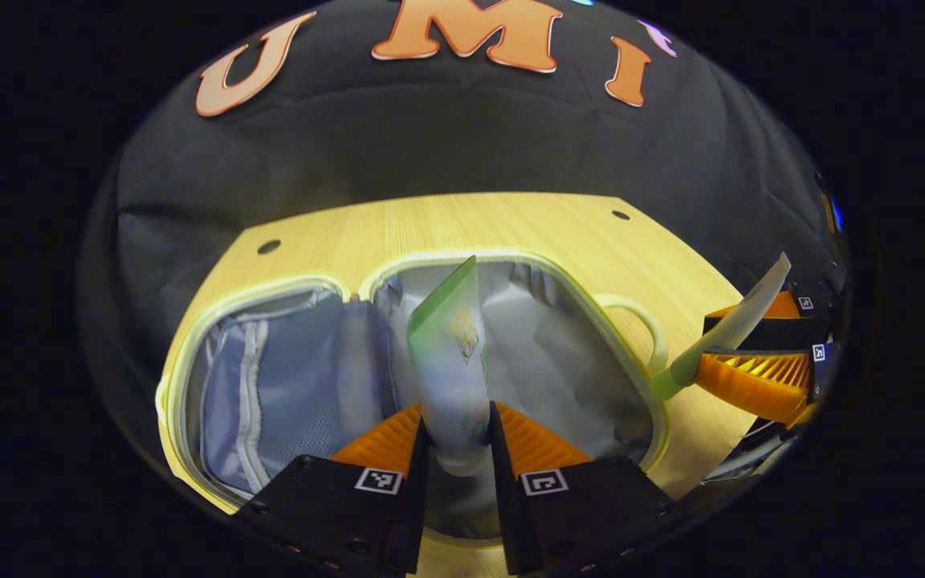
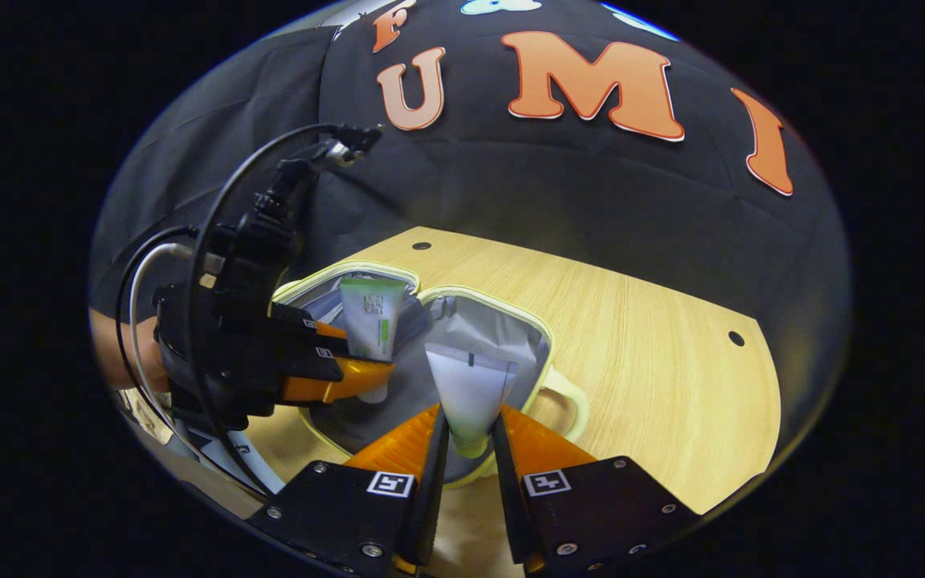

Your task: First open the suitcase, pack the skin care products into it, and then close the suitcase.

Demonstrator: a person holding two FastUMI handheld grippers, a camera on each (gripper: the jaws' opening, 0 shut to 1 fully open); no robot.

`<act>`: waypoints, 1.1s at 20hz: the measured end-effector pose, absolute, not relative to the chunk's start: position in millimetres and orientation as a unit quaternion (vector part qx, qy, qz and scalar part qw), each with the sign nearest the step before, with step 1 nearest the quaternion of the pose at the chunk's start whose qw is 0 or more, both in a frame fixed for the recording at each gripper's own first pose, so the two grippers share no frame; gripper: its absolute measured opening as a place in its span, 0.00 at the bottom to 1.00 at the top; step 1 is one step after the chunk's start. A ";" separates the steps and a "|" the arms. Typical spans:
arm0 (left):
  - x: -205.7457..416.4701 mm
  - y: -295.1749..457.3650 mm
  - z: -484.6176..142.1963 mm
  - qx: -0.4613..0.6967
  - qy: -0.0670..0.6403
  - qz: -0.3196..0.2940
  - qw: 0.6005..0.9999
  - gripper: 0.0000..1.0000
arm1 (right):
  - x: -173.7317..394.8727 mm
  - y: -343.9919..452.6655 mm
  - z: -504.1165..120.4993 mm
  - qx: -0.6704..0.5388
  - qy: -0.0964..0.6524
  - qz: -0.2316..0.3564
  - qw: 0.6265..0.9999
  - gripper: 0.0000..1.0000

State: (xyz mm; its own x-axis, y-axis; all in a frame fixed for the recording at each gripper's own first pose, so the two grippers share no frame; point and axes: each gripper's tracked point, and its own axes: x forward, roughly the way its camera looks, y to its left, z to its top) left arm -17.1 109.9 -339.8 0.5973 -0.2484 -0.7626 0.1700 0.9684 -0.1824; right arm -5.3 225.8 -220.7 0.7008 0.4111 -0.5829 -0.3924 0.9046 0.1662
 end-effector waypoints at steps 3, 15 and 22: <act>-20.7 109.3 -359.1 -0.061 0.468 -0.115 0.874 0.40 | -5.1 231.0 -230.1 0.020 0.339 0.217 0.915 0.36; 2.6 101.8 -390.1 -0.080 0.518 -0.085 0.847 0.41 | 9.7 241.6 -263.9 0.036 0.394 0.210 0.894 0.36; 1.7 110.7 -355.5 -0.078 0.457 -0.091 0.882 0.61 | 13.2 243.7 -276.8 0.043 0.414 0.211 0.884 0.36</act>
State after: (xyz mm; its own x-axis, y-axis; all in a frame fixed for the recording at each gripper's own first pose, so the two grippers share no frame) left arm 1.7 110.7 -355.5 0.5664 -0.2310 -0.7911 0.0892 0.9715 -0.2198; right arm 13.2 243.7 -276.8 0.5680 0.4092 -0.7141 -0.3378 0.9071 0.2511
